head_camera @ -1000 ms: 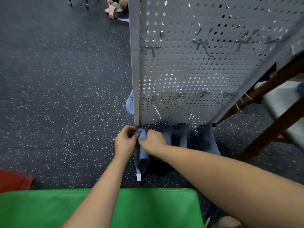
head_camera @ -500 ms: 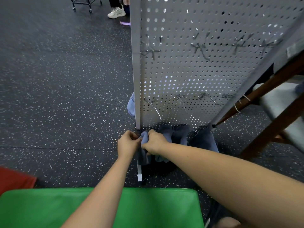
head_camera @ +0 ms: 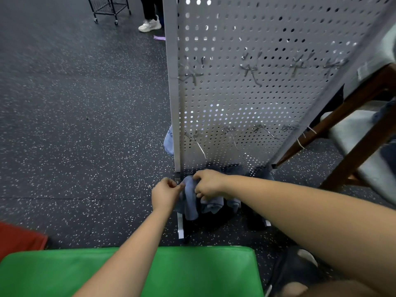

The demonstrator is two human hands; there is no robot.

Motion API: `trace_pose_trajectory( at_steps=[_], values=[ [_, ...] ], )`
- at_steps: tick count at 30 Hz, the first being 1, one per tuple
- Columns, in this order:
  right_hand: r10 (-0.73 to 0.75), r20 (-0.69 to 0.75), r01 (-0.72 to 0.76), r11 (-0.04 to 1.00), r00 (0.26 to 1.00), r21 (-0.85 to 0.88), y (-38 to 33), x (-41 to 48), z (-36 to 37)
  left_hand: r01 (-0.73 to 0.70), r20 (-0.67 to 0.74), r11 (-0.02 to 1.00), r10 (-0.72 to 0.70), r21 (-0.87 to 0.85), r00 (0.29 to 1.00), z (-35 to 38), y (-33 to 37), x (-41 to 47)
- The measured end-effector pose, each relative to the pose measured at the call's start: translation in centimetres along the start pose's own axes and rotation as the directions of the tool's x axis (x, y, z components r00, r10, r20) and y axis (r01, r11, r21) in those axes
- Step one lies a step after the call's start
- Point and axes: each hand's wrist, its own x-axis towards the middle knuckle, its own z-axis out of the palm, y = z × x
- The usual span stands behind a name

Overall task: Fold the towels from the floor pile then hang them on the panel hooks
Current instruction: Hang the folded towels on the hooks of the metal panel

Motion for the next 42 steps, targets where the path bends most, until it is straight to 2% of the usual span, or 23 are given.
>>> trace_pose_trajectory(
  at_steps=[5,12,18,22,26,30,32,34,37,39,42],
  values=[
    [-0.074,0.057,0.071,0.996,0.996,0.059,1.1,-5.9,-3.9,-0.208,0.019,0.978,0.209,-0.017,0.978,-2.1,2.0,-2.0],
    [-0.044,-0.037,0.049,0.986,0.998,0.158,8.0,-15.5,-8.6,-0.409,0.158,0.912,0.406,-0.015,0.900,-0.2,7.1,-6.6],
    [-0.020,-0.305,0.104,0.959,0.952,0.263,12.9,-23.3,-13.0,-0.637,0.351,0.762,0.632,-0.120,0.691,3.6,15.7,-13.5],
    [0.021,-0.416,0.116,0.946,0.909,0.302,15.4,-29.2,-16.1,-0.735,0.392,0.649,0.738,-0.194,0.548,5.6,21.9,-18.4],
    [0.085,-0.571,0.155,0.920,0.816,0.359,17.9,-33.7,-18.8,-0.771,0.418,0.563,0.803,-0.298,0.425,8.2,27.9,-22.6],
    [0.178,-0.742,0.113,0.939,0.646,0.324,21.9,-35.0,-21.0,-0.741,0.447,0.544,0.818,-0.395,0.362,12.0,33.7,-26.5],
    [0.221,-0.798,0.072,0.947,0.560,0.313,24.0,-35.3,-21.4,-0.784,0.431,0.498,0.840,-0.370,0.330,14.0,36.4,-27.9],
    [0.256,-0.824,0.040,0.947,0.505,0.318,25.8,-35.4,-21.7,-0.814,0.428,0.480,0.843,-0.326,0.325,15.8,38.9,-28.7],
    [0.266,-0.843,0.009,0.952,0.468,0.306,27.4,-35.6,-22.1,-0.868,0.403,0.449,0.850,-0.214,0.340,18.7,41.7,-28.4],
    [0.267,-0.848,0.007,0.953,0.458,0.304,27.9,-35.8,-22.3,-0.891,0.418,0.440,0.835,-0.115,0.358,20.7,42.8,-27.5],
    [0.274,-0.835,-0.004,0.951,0.477,0.310,28.4,-35.8,-22.0,-0.884,0.495,0.466,0.759,0.040,0.423,23.1,43.8,-26.3]
  ],
)
